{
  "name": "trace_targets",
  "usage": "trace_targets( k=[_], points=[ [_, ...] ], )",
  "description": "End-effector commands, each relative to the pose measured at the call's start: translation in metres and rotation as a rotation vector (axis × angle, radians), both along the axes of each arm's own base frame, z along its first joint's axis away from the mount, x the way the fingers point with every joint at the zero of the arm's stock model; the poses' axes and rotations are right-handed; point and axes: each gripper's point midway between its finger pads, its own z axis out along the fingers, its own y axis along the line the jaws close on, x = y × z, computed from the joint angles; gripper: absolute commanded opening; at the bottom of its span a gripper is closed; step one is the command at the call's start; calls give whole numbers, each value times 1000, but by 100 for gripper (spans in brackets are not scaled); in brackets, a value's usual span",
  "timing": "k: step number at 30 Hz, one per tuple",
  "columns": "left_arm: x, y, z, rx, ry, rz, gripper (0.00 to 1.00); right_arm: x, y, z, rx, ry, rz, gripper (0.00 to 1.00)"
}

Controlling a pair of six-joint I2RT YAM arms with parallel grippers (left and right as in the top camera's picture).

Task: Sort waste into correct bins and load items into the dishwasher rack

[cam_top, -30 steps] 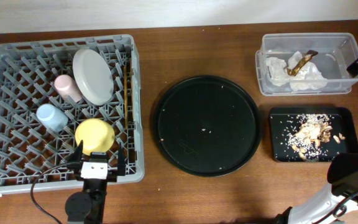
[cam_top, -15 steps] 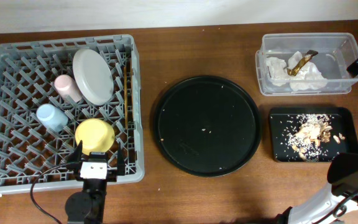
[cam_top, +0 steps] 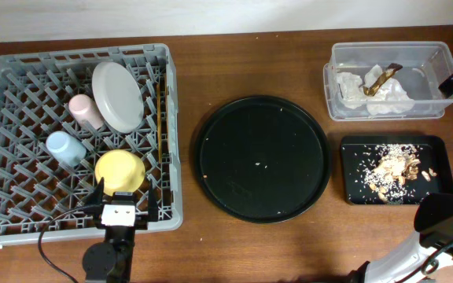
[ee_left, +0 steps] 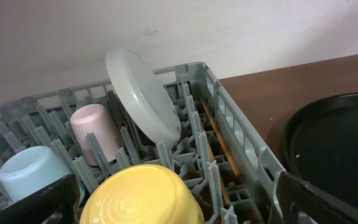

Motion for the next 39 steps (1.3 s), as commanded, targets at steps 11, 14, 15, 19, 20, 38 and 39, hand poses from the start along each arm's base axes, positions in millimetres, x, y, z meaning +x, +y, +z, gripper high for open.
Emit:
trace_targets(
  k=[11, 14, 15, 19, 20, 38, 39],
  points=[
    [0, 2, 0, -12, -3, 12, 99, -50, 60, 118, -163, -314, 93, 99],
    [0, 2, 0, -12, -3, 12, 99, -76, 96, 155, -202, -446, 177, 99],
    [0, 2, 0, -12, -3, 12, 99, -85, 109, 166, -210, -489, 211, 99],
    [0, 2, 0, -12, -3, 12, 99, -124, 147, 198, -227, -641, 322, 99],
    [0, 2, 0, -12, -3, 12, 99, -140, 155, 207, -235, -692, 345, 99],
    [0, 2, 0, -12, -3, 12, 99, -209, 158, 199, -328, -698, 408, 99],
    [0, 2, 0, -12, -3, 12, 99, -203, 160, 191, -309, -672, 418, 99]
  ],
)
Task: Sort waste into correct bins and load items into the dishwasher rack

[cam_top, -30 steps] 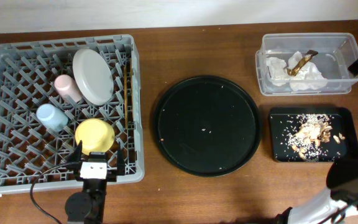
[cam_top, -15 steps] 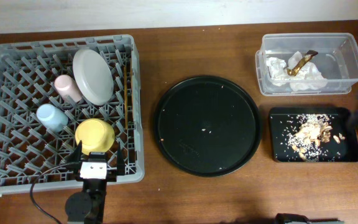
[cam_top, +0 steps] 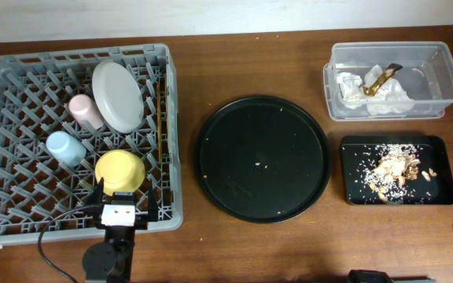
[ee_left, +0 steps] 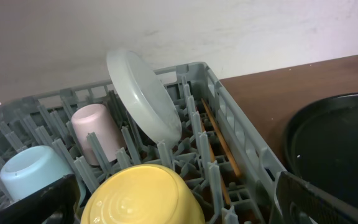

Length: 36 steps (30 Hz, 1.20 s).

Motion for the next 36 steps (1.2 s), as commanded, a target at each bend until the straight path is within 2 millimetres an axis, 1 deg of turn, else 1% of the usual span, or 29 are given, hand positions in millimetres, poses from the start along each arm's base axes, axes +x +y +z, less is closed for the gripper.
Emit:
trace_targets(
  k=[1, 3, 5, 8, 11, 13, 16, 17, 19, 21, 25, 28, 32, 36],
  points=[
    [0, 1, 0, -12, -3, 8, 99, 22, 10, -25, 10, 107, 86, 99],
    [0, 1, 0, -12, -3, 8, 99, 33, 15, -31, 26, 102, 116, 99],
    [0, 1, 0, -12, -3, 8, 99, 42, 22, -34, 39, 49, 158, 99],
    [0, 1, 0, -12, -3, 8, 99, 46, 33, -43, 46, -45, 225, 99],
    [0, 1, 0, -12, -3, 8, 99, 47, 42, -65, 43, -115, 280, 99],
    [0, 1, 0, -12, -3, 8, 99, 51, 50, -89, 45, -157, 325, 99],
    [0, 1, 0, -12, -3, 8, 100, 58, 61, -117, 54, -217, 390, 99],
    [0, 1, 0, -12, -3, 8, 100, 63, 66, -128, 59, -241, 417, 99],
    [0, 1, 0, -12, -3, 8, 99, 71, 73, -144, 62, -285, 459, 99],
    [0, 1, 0, -12, -3, 8, 99, 84, 83, -165, 66, -340, 522, 99],
    [0, 1, 0, -12, -3, 8, 99, 106, 96, -201, 63, -421, 603, 99],
    [0, 1, 0, -12, -3, 8, 99, 112, 100, -218, 45, -487, 626, 99],
    [0, 1, 0, -12, -3, 8, 99, 116, 101, -231, 22, -564, 634, 99],
    [0, 1, 0, -12, -3, 8, 99, 122, 93, -246, 4, -594, 583, 99]
  ],
)
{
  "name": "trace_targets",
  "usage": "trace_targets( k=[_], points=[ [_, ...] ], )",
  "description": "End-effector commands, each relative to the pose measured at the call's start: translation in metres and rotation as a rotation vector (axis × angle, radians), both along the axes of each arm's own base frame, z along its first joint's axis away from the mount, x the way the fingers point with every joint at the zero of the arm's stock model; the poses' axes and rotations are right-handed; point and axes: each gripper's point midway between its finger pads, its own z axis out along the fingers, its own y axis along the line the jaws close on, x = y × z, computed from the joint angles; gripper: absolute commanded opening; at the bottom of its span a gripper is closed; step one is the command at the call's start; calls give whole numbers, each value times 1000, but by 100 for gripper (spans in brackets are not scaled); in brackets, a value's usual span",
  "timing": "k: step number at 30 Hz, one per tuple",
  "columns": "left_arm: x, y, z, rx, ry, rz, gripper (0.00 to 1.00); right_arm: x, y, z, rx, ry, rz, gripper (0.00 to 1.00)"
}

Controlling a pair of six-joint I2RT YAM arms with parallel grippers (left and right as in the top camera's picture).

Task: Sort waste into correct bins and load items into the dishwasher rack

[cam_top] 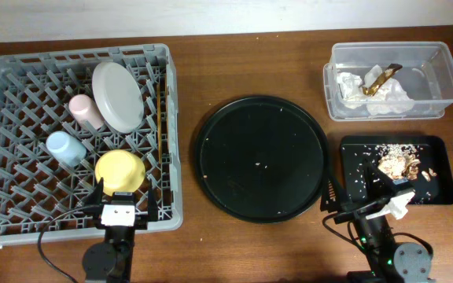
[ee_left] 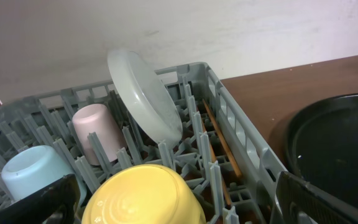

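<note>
The grey dishwasher rack (cam_top: 6, 169) on the left holds a tilted grey plate (cam_top: 117, 96), a pink cup (cam_top: 85, 110), a blue cup (cam_top: 64, 147), an upturned yellow bowl (cam_top: 119, 171) and chopsticks (cam_top: 158, 106). My left gripper (cam_top: 126, 198) stands open at the rack's front edge, its fingers either side of the yellow bowl (ee_left: 145, 196). My right gripper (cam_top: 356, 192) appears open at the front right, just left of the black rectangular tray (cam_top: 439, 145) with food scraps (cam_top: 395, 165). The clear bin (cam_top: 333, 75) holds crumpled paper and a wrapper (cam_top: 376, 82).
A large round black tray (cam_top: 262, 157) with a few crumbs lies mid-table between the rack and the bins. In the left wrist view, the plate (ee_left: 143, 93) and pink cup (ee_left: 98, 130) stand behind the bowl, and the round tray's rim (ee_left: 303, 134) is at right.
The right arm was only a dark sliver at the right edge; now its gripper is in view at the front right beside the scrap tray. The left gripper and rack are unchanged.
At first the right arm reached along the right edge, with its end by the clear bin. Then it had withdrawn almost out of view. Now its gripper sits at the table's front right. The left gripper stayed open at the yellow bowl throughout.
</note>
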Motion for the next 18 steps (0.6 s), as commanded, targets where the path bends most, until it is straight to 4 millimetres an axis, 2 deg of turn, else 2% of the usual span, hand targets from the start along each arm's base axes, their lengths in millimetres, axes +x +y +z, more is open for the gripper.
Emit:
trace_targets(
  k=[1, 9, 14, 18],
  points=[
    [0, 0, 0, -12, -1, 5, 99, 5, -5, -15, -9, -19, -33, 99],
    [0, 0, 0, -12, -1, 5, 99, 13, -10, -40, -176, -35, -86, 99],
    [0, 0, 0, -12, -1, 5, 99, 16, -32, -48, -198, 5, -216, 99],
    [0, 0, 0, -12, -1, 5, 99, 17, -51, -74, -210, 121, -313, 99]
  ],
)
